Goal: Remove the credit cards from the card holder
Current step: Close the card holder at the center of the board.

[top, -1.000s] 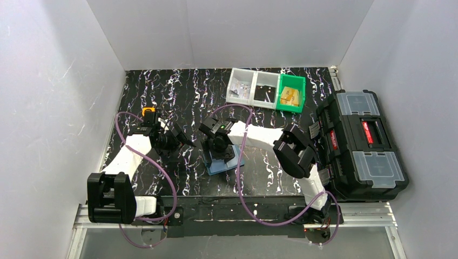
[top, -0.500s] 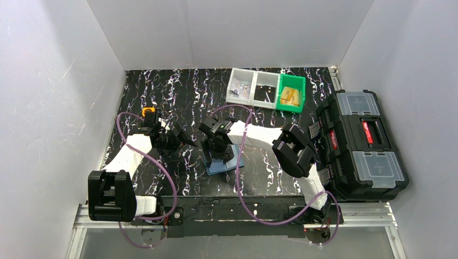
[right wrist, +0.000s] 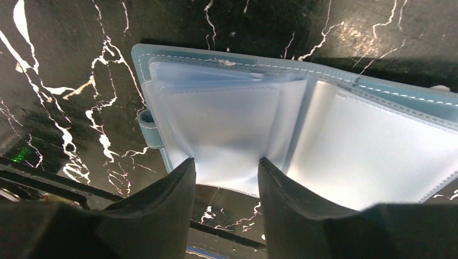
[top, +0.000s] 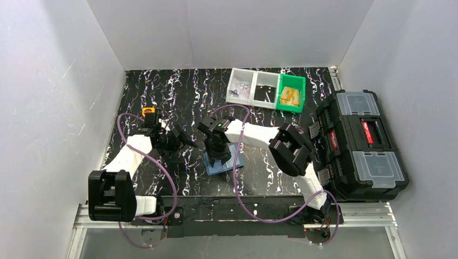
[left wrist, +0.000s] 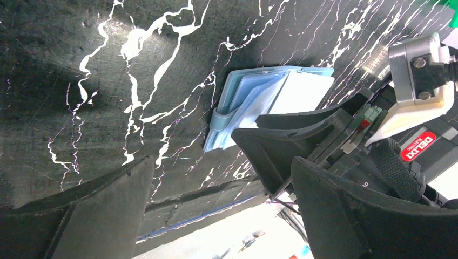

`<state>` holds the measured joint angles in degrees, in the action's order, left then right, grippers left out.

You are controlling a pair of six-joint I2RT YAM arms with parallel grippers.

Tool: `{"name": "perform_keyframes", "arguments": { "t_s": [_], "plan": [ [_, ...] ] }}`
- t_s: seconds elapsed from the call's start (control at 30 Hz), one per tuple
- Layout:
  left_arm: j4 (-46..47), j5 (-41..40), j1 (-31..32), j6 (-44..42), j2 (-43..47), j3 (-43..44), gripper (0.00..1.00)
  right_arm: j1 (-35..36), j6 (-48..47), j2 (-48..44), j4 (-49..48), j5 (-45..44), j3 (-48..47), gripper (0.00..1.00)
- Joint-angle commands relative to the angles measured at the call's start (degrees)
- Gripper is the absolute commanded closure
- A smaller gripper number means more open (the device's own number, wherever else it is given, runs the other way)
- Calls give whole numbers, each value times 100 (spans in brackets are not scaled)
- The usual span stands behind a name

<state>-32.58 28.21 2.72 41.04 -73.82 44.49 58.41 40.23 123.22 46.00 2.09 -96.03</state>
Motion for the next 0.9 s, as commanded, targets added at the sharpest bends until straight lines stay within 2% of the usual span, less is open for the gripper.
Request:
{"name": "perform_keyframes", "arguments": {
  "t_s": [0.0,0.1,0.17,0.2,0.27,0.37,0.43,0.53,0.87],
  "plan": [
    [6,215,-26,-110,-4,-67,2,9,51,440,142,64,163,54],
    [76,387,-13,-167,-74,-98,2,-66,124,320,-47,191,370,68],
    [99,447,18,-211,-132,-110,3,-147,200,195,-234,287,593,81],
    [121,482,51,-232,-171,-111,6,-194,224,116,-363,372,721,83],
    [139,535,174,-270,-273,-85,17,-283,256,-63,-655,601,988,87],
    [155,437,485,-342,-491,-6,35,-394,308,-329,-1235,962,1371,87],
    [162,344,785,-393,-682,78,41,-468,374,-462,-1512,1182,1567,86],
    [204,198,1185,-431,-998,242,49,-622,534,-528,-1932,1590,1908,91],
    [289,-94,1740,-595,-1814,588,54,-876,618,-717,-2277,1736,2497,96]
  ]
}}
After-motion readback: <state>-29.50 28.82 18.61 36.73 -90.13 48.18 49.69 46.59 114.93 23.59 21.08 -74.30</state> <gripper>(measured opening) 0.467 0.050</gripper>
